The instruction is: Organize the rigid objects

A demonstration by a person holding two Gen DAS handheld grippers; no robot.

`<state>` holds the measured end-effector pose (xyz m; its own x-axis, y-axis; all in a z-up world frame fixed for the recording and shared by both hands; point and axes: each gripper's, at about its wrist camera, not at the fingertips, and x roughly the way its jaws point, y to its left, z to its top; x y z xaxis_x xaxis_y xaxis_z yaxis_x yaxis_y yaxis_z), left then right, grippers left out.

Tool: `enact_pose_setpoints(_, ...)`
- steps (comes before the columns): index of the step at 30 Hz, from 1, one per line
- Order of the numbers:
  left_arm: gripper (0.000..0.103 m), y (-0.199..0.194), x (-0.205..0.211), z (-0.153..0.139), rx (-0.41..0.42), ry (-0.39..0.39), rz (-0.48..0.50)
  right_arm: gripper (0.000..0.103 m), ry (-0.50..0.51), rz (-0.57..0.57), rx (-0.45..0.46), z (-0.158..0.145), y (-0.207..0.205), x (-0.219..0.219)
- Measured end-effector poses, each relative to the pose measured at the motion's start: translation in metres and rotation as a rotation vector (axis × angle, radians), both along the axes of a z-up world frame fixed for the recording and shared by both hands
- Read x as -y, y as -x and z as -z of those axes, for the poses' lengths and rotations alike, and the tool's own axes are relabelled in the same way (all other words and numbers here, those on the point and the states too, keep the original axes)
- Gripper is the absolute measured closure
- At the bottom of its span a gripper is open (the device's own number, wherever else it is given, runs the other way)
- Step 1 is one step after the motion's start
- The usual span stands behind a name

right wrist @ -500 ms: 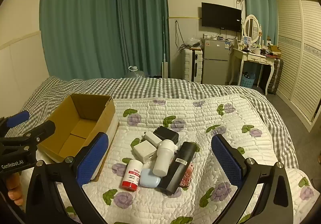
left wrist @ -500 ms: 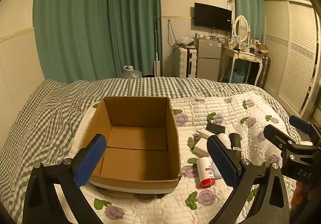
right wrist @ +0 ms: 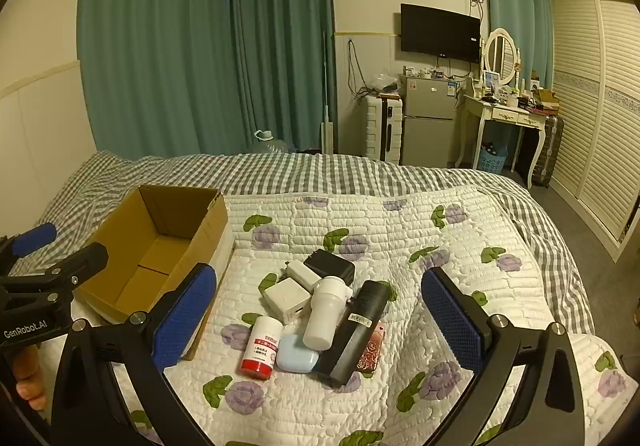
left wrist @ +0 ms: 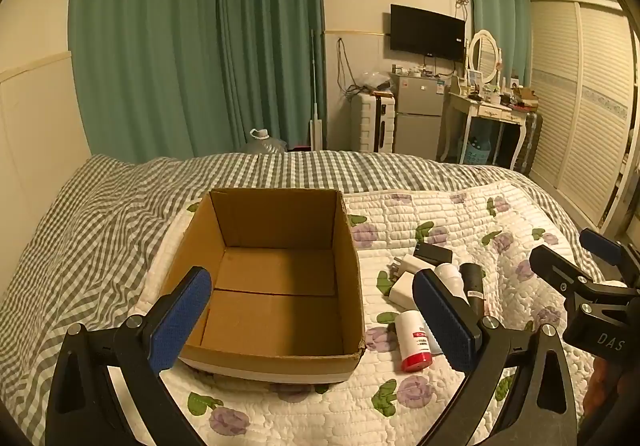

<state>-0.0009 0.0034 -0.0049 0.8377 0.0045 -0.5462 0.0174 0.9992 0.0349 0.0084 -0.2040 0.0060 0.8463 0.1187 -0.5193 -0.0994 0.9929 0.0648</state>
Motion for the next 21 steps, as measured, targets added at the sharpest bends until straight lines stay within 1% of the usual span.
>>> enact_pose_setpoints(21,0.001,0.0007,-0.0014,0.0005,-0.001,-0.004,-0.001,0.0,0.003,0.0,-0.004,0.001,0.0,-0.0004)
